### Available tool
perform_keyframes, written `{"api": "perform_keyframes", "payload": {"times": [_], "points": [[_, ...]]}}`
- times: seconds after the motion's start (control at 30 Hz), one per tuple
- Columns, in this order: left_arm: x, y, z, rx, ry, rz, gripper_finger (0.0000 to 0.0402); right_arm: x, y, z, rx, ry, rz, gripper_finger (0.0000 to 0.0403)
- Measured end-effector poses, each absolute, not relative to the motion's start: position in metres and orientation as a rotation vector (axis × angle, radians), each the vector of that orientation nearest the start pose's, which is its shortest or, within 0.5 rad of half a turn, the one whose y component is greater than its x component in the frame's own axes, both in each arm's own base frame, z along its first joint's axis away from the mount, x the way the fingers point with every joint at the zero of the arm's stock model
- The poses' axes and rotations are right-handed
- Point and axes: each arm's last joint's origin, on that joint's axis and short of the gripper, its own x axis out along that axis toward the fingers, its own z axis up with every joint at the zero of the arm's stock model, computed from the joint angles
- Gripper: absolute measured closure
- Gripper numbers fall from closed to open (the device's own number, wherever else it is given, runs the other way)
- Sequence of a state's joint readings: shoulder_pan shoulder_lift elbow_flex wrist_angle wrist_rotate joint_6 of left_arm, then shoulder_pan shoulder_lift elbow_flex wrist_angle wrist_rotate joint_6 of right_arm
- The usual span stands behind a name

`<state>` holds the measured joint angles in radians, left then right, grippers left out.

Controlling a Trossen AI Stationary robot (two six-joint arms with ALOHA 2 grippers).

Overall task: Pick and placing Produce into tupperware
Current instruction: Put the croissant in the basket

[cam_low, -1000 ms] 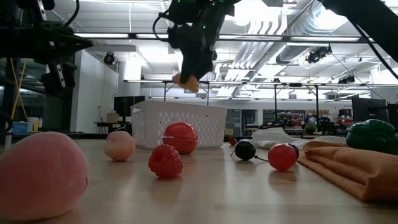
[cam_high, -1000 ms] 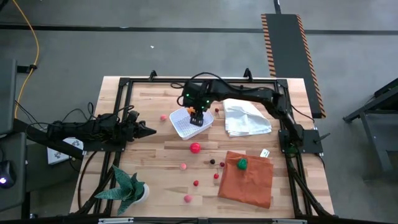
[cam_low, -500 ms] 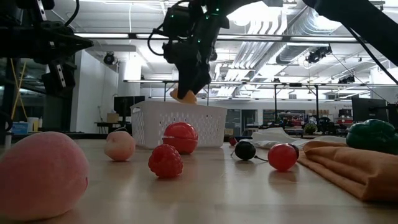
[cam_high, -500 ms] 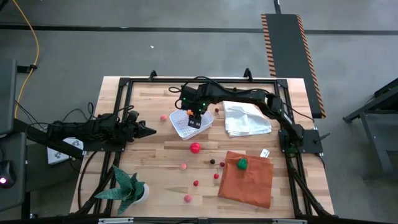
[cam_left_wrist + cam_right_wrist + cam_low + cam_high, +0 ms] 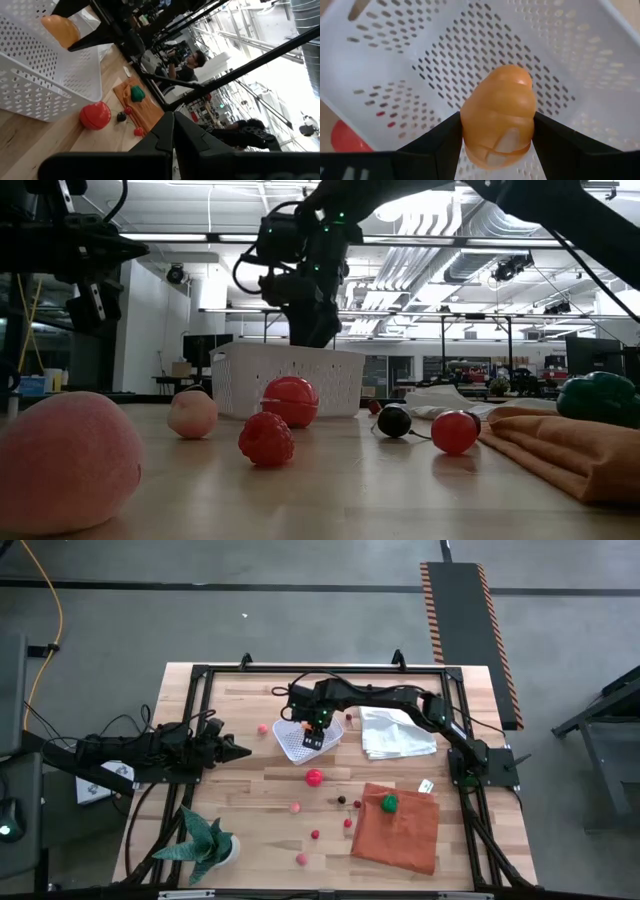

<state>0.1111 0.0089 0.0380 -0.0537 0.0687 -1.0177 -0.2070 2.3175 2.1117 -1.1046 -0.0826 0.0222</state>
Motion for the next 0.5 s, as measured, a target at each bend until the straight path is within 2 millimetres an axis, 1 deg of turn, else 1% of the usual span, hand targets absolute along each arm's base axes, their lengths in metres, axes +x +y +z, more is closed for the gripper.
{"api": "perform_keyframes", "payload": {"times": [0.4,0.5], "points": [[0.0955,0.0086,0.1705,-1.02,0.003,0.049,0.0401,0.468,-0.0974,0.2118,0.225,1.283,-0.139,0.0192],[0.0955,0.0086,0.1704,-1.02,0.004,0.049,0.0401,0.4692,-0.0981,0.2086,0.227,1.284,-0.141,0.0192]]}}
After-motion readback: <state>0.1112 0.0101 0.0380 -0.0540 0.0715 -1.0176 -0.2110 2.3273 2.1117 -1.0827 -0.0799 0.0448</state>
